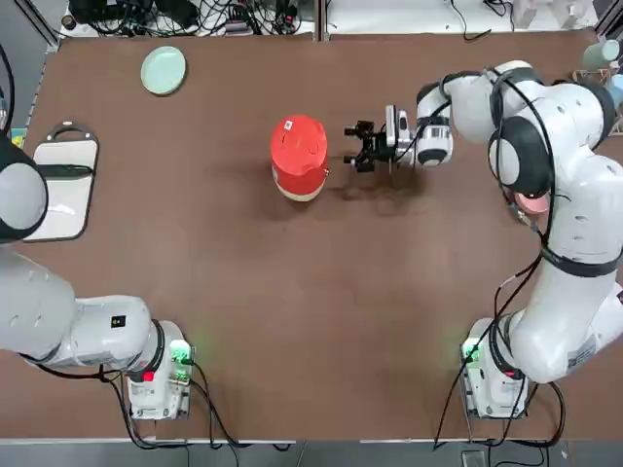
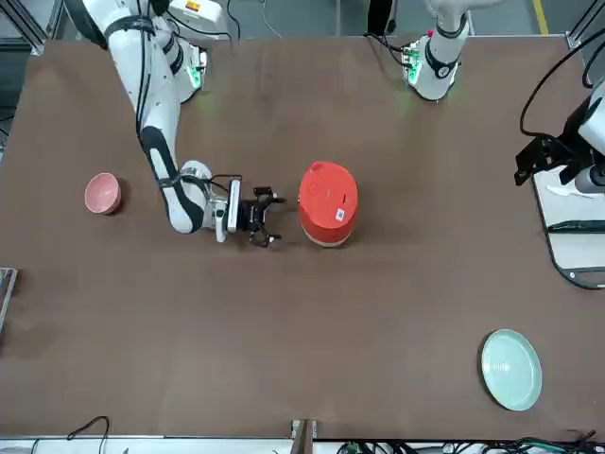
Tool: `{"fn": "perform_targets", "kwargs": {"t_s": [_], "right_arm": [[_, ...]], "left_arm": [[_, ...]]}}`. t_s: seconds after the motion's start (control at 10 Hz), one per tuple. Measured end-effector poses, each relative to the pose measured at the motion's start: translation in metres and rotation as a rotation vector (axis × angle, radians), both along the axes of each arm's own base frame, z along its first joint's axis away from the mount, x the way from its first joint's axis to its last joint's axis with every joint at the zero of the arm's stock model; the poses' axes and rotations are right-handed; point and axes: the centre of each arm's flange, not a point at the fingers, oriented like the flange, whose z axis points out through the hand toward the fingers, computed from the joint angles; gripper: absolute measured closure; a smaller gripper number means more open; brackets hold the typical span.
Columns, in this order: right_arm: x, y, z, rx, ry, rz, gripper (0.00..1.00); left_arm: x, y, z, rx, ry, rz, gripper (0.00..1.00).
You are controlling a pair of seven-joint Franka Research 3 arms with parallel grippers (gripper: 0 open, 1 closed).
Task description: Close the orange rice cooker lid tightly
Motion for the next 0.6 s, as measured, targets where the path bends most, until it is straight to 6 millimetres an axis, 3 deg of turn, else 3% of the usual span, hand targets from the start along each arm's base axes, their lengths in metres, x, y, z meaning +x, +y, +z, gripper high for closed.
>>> {"fn": "perform_targets", "kwargs": {"t_s": [0.3, 0.6], "right_arm": [[0.073, -0.06, 0.05, -0.18, -0.076, 0.106, 0.0], [0.123, -0.097, 0.126, -0.365, -0.157, 0.166, 0.0]], "left_arm": [[0.0, 0.0, 0.001, 0.0, -0.003, 0.0, 0.0], [0.0, 0.0, 0.002, 0.0, -0.004, 0.0, 0.0]]}}
